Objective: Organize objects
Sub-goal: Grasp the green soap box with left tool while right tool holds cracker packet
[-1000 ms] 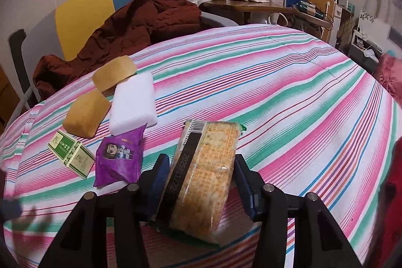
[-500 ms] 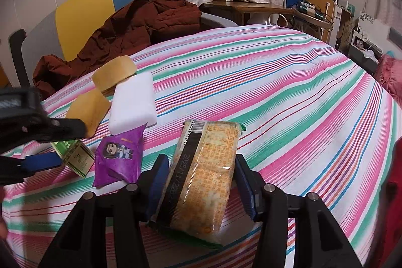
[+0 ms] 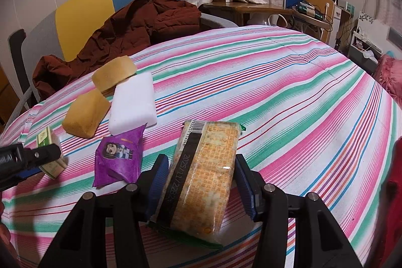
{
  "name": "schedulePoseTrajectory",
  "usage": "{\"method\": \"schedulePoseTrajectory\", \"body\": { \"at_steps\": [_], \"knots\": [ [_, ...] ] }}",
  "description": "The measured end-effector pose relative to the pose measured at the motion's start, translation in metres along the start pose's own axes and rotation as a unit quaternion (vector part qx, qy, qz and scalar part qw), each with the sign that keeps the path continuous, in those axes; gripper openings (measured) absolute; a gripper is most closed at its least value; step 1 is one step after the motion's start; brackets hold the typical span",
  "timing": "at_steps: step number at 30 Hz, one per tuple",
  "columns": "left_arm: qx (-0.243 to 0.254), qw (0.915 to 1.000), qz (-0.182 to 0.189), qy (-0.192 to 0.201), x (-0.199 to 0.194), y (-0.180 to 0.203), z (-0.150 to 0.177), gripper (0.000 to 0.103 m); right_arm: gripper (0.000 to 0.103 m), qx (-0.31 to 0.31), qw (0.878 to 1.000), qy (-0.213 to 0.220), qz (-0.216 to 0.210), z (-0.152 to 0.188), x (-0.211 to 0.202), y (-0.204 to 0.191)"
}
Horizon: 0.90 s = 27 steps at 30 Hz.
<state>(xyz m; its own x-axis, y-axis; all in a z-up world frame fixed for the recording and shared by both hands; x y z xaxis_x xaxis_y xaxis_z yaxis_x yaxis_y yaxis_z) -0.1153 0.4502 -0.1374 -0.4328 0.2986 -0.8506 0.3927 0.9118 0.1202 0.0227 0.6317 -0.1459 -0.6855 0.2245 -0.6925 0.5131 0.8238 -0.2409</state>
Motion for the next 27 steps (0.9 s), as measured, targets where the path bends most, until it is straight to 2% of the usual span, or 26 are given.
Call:
{"method": "schedulePoseTrajectory", "body": {
  "at_steps": [4, 10, 16, 21, 27],
  "knots": [
    [0.008, 0.9995, 0.011, 0.029, -0.001, 0.001, 0.002, 0.043, 0.051, 0.001, 1.000, 0.005, -0.001, 0.000, -0.002, 0.001],
    [0.065, 0.9953, 0.010, 0.072, -0.013, 0.002, 0.017, 0.035, 0.048, -0.001, 1.000, 0.013, 0.001, -0.001, -0.004, 0.001],
    [0.037, 0.9964, 0.009, 0.076, -0.020, -0.017, 0.029, 0.033, 0.047, -0.013, 0.999, 0.048, 0.010, -0.005, -0.019, -0.002],
    [0.015, 0.9970, 0.016, 0.074, -0.030, -0.035, 0.040, 0.033, 0.047, -0.033, 0.993, 0.109, 0.014, -0.010, -0.047, -0.011],
    [0.011, 0.9957, 0.037, 0.084, -0.060, -0.051, 0.049, 0.033, 0.047, -0.041, 0.992, 0.117, 0.005, -0.002, -0.057, -0.023]
  ]
}}
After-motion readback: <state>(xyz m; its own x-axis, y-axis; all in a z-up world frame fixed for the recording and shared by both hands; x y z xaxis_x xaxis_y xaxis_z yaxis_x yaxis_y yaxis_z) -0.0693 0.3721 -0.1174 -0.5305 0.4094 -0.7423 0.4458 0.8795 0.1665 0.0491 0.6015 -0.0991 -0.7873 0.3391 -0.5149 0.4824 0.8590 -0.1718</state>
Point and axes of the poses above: each gripper's, at about its wrist camera, not at the fingertips, and x roughly the way its jaws point, y to its right, z to its underside, the point moved 7 cm from there along x, roughly the way its jaws point, and after that the axes turned 12 degrees about -z, right-handed, at the moved point
